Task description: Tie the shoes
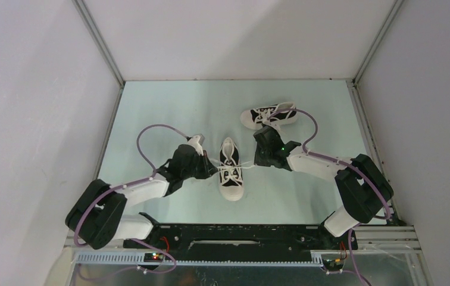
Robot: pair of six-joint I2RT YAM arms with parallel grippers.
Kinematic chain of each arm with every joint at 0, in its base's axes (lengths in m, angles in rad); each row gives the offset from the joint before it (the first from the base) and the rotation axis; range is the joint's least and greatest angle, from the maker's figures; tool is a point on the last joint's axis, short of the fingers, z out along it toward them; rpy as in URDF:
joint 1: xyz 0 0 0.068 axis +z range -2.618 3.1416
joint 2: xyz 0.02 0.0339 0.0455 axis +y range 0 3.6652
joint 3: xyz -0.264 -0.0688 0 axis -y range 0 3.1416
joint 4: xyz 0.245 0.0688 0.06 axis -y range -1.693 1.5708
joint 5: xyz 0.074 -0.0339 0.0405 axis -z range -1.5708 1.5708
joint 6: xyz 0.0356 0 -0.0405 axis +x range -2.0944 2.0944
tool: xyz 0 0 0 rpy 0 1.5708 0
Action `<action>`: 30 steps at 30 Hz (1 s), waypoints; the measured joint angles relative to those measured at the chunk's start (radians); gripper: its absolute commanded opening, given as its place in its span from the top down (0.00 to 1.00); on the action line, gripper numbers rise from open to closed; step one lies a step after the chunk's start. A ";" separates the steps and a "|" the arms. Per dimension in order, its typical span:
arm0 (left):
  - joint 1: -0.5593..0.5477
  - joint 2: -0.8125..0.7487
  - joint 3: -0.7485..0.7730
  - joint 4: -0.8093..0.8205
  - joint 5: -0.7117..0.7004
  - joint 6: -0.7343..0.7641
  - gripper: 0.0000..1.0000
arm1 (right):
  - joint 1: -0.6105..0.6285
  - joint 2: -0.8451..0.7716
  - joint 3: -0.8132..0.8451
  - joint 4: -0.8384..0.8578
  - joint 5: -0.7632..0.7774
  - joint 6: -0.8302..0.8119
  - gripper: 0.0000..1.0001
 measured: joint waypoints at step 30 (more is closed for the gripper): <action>0.016 -0.033 -0.085 -0.056 -0.239 -0.084 1.00 | 0.008 0.044 0.007 -0.156 0.221 0.201 1.00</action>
